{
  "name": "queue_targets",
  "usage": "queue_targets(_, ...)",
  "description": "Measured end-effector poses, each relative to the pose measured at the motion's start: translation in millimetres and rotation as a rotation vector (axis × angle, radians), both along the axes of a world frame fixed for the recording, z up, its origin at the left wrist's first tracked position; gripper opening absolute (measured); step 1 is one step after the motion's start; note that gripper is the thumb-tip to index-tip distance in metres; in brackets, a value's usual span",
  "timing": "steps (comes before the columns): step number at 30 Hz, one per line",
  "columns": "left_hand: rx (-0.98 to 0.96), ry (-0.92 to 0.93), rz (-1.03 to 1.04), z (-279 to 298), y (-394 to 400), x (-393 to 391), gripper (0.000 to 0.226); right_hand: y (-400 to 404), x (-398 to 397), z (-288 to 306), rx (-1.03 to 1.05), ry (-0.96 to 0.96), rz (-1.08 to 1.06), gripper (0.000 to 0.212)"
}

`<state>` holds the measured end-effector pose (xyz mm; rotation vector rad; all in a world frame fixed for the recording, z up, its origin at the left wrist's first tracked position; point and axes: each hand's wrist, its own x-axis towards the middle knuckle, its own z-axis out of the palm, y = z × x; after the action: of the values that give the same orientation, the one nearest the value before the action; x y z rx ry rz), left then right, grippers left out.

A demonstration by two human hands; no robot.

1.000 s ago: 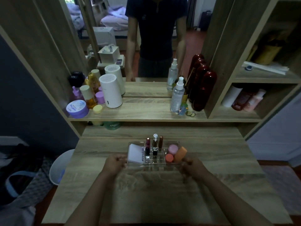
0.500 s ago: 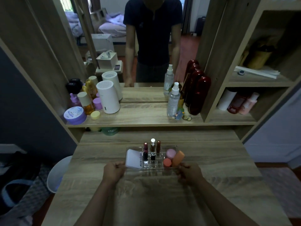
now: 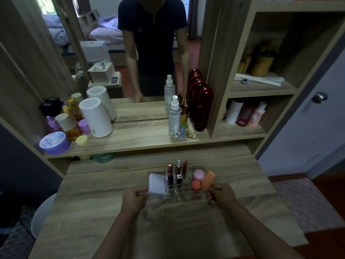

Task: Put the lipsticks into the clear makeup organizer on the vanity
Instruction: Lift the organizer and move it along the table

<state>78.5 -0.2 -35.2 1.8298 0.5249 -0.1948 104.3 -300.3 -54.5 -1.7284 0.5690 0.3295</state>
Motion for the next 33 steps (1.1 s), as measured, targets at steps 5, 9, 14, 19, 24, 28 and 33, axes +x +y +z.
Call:
queue_targets(5, 0.019, -0.005, -0.070, 4.4, -43.1, 12.0, 0.021, -42.6, 4.1, 6.0, -0.059, 0.023, -0.025, 0.031)
queue_targets(9, 0.005, 0.028, -0.150, 5.6, -74.7, 21.4, 0.019, -77.9, 7.1, 11.6, -0.074, 0.059, -0.063, 0.031)
queue_targets(14, 0.077, -0.010, -0.232, 9.1, -114.5, 28.9, 0.016, -116.8, 8.6, 19.8, -0.106, 0.086, -0.082, 0.032)
queue_targets(19, 0.129, -0.043, -0.232, 13.2, -151.0, 32.9, 0.016, -146.7, 6.4, 28.6, -0.087, 0.115, -0.103, 0.037)
queue_targets(24, 0.159, -0.082, -0.286, 13.8, -178.2, 36.2, 0.016, -170.7, 7.0, 43.9, 0.007, 0.142, -0.179, 0.034)
queue_targets(28, 0.146, -0.072, -0.277, 11.6, -192.8, 36.6, 0.014, -184.0, 7.9, 50.8, 0.200, 0.203, -0.311, 0.033)
queue_targets(33, 0.154, -0.083, -0.280, 11.7, -201.7, 36.9, 0.012, -194.0, 8.6, 44.3, 0.164, 0.159, -0.328, 0.019)
